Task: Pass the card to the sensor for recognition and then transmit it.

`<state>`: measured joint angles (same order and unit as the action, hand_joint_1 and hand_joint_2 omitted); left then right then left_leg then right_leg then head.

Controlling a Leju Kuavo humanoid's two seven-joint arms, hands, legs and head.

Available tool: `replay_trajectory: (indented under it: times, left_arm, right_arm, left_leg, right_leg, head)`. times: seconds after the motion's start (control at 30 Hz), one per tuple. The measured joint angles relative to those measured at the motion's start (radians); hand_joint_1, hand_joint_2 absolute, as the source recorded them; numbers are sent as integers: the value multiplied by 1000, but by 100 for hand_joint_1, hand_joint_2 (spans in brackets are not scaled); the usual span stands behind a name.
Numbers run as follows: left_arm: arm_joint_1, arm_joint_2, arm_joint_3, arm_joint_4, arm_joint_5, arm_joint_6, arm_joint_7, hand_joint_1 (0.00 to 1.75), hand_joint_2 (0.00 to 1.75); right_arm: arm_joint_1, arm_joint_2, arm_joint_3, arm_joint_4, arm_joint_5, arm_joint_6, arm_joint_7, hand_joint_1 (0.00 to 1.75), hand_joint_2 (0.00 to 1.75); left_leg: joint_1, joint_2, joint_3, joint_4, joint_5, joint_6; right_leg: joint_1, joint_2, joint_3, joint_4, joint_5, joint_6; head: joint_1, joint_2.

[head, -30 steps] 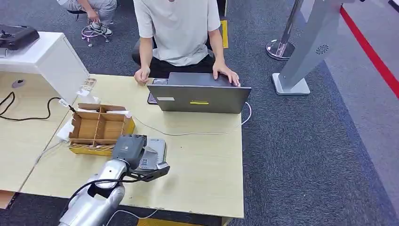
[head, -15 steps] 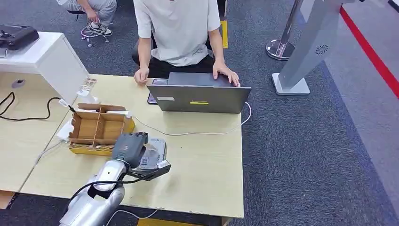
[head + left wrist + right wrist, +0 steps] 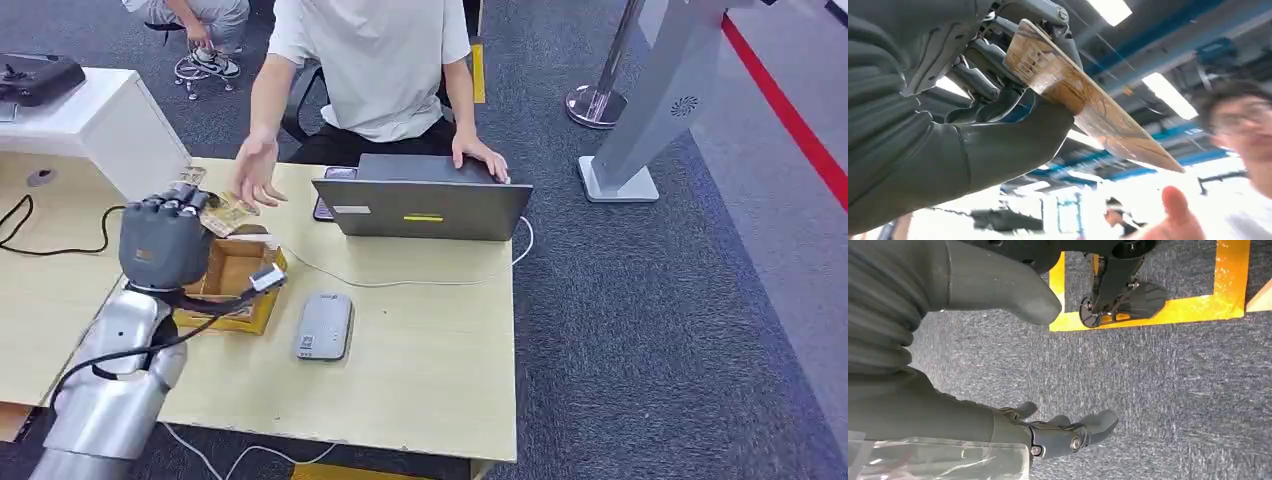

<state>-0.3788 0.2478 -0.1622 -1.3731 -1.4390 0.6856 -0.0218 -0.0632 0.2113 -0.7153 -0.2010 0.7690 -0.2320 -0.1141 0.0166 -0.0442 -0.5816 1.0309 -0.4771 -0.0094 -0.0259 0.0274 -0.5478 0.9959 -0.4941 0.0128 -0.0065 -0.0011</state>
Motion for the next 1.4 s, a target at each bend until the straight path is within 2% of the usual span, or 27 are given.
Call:
replay_trajectory:
  times: [0.23, 0.27, 0.57, 1.1, 1.17, 1.2, 1.23, 1.3, 1.33, 1.4]
  left_arm:
    - [-124, 29, 49, 93, 66, -39, 10, 175, 175]
    - [-130, 31, 49, 99, 66, -40, 10, 0, 175]
    - [-147, 30, 50, 140, 80, -65, 40, 0, 175]
    - [-147, 20, 49, 145, 81, -71, 40, 0, 175]
    - [-140, 15, 49, 141, 108, -99, 31, 0, 175]
    - [-102, 4, 43, 108, 126, -160, 28, 0, 175]
    - [-14, -11, 15, 20, 123, -205, 29, 0, 175]
    - [305, -14, -132, -267, 57, -209, 51, 0, 175]
    - [370, -8, -154, -318, 54, -217, 60, 0, 175]
    - [415, -1, -164, -359, 65, -236, 65, 0, 175]
  right_arm:
    - [-3, 0, 0, 0, 2, 3, 10, 0, 175]
    - [-3, 0, 0, 0, 2, 3, 10, 0, 175]
    - [-5, 0, 0, 0, 2, 1, 11, 0, 175]
    - [-6, 0, 0, 0, -2, 0, 11, 0, 175]
    - [-5, 0, -1, 0, -9, -1, 10, 0, 175]
    - [-5, 0, -5, 0, -25, -3, 7, 0, 175]
    - [-4, 0, -17, 0, -49, -14, 2, 0, 175]
    - [1, 10, -73, 0, -102, -47, 2, 0, 175]
    - [2, 12, -87, 0, -109, -49, -2, 0, 175]
    - [2, 12, -98, 0, -109, -47, -11, 0, 175]
  left_leg:
    - [0, 0, 0, 0, 1, 0]
    - [0, 0, 0, 0, 1, 0]
    - [0, 0, 0, 0, 1, 0]
    - [0, 0, 0, 0, 1, 0]
    - [0, 0, 0, 0, 1, 0]
    - [0, 0, 0, 0, 0, -1]
    - [-1, 1, 0, 0, 0, 0]
    - [-1, 6, -1, 0, -5, 1]
    - [-1, 6, -2, 0, -5, 1]
    - [-1, 5, -2, 0, -5, 1]
  right_leg:
    - [0, 0, 0, 0, 1, 0]
    - [0, 0, 0, 0, 1, 0]
    - [0, 0, -1, 0, 1, 0]
    - [0, 0, -1, 0, 1, 0]
    - [0, 0, -1, 0, 1, 0]
    - [0, 0, -1, 0, 1, 0]
    - [0, 2, -1, -1, 1, 0]
    - [0, 6, -3, -2, -1, 1]
    - [0, 6, -3, -2, -2, 1]
    - [0, 4, -3, -2, -2, 1]
  head:
    - [-1, 0]
    - [-1, 0]
    - [-1, 0]
    - [-1, 0]
    - [-1, 0]
    - [-1, 0]
    - [0, 0]
    - [0, 0]
    - [0, 0]
    - [0, 0]
